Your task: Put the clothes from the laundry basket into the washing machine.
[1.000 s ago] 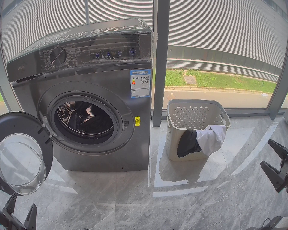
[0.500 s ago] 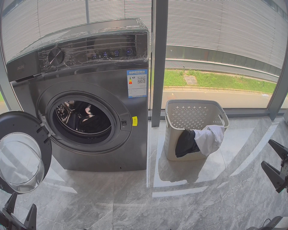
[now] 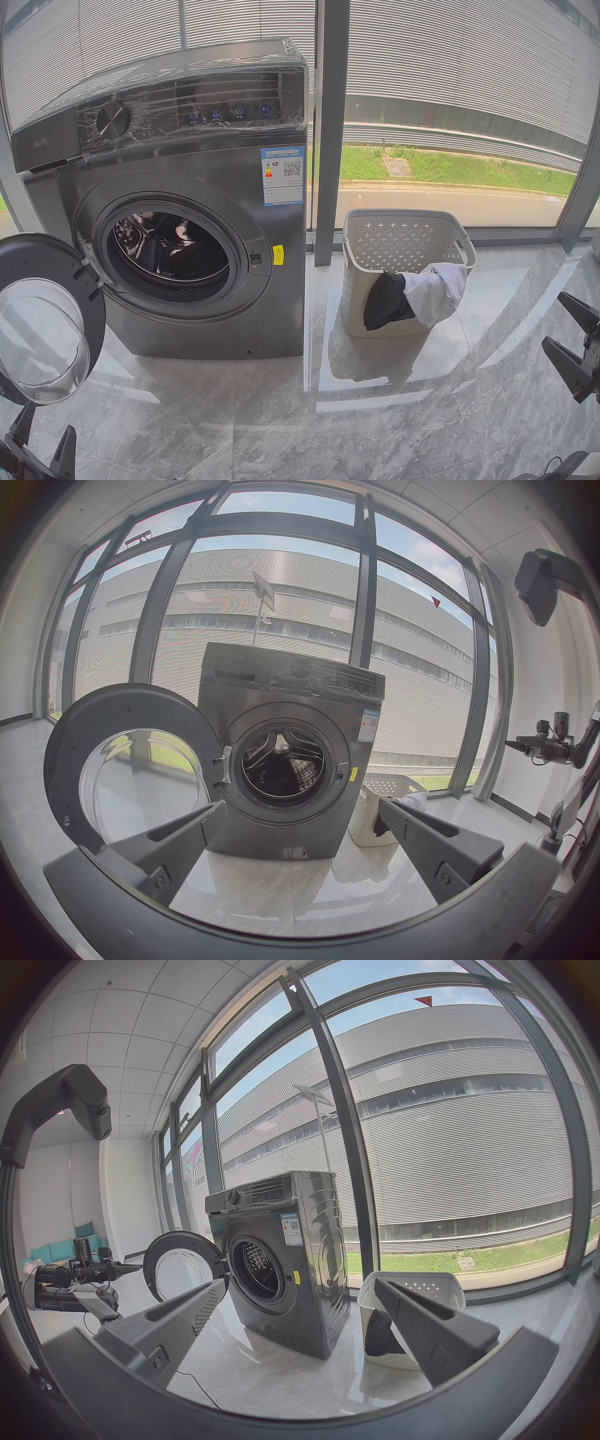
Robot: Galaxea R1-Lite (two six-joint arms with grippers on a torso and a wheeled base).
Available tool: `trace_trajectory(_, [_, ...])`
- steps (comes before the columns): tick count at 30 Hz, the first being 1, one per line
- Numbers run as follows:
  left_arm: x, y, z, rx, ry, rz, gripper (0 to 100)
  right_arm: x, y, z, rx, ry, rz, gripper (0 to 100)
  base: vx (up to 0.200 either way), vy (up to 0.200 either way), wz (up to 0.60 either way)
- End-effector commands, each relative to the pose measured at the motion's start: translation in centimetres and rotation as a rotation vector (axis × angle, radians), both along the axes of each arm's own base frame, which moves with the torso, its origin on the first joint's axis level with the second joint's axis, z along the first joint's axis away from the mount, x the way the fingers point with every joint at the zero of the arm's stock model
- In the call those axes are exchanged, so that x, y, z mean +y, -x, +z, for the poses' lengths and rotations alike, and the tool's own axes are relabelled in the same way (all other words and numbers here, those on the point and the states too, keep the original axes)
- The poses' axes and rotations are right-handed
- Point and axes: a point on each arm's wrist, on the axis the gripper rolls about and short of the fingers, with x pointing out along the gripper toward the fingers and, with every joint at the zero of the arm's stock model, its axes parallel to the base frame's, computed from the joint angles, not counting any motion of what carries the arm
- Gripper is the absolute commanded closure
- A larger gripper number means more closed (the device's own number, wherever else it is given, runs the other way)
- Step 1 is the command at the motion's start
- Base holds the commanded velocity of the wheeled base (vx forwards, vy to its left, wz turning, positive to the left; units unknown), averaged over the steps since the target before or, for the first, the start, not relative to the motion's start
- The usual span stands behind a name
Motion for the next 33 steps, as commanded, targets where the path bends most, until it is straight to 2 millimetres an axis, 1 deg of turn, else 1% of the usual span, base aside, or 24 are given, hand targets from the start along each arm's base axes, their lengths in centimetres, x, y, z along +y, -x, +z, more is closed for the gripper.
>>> trace_trajectory(1, [0.0, -0.03, -0.52, 0.004, 0.0, 0.0, 0, 0.01, -0.02, -0.01, 0.001, 0.0, 0.001, 0, 0.0, -0.2, 0.0])
trace_trajectory(9, [0.0, -0.03, -0.52, 0.004, 0.0, 0.0, 0, 0.01, -0.02, -0.01, 0.001, 0.0, 0.001, 0, 0.0, -0.2, 0.0])
trace_trajectory(15, [0.0, -0.02, -0.52, 0.006, -0.007, -0.001, 0, 0.01, -0.02, -0.01, 0.001, 0.0, 0.001, 0, 0.2, -0.2, 0.0])
trace_trajectory(21, [-0.11, 0.04, -0.55, 0.059, -0.111, -0.044, 0, 0.01, -0.01, -0.06, 0.003, 0.001, 0.001, 0, 0.2, 0.0, 0.0])
trace_trajectory(33, [-0.09, 0.09, -0.56, 0.054, -0.111, -0.035, 0, 0.01, -0.04, -0.07, 0.004, 0.001, 0.001, 0, 0.2, 0.0, 0.0])
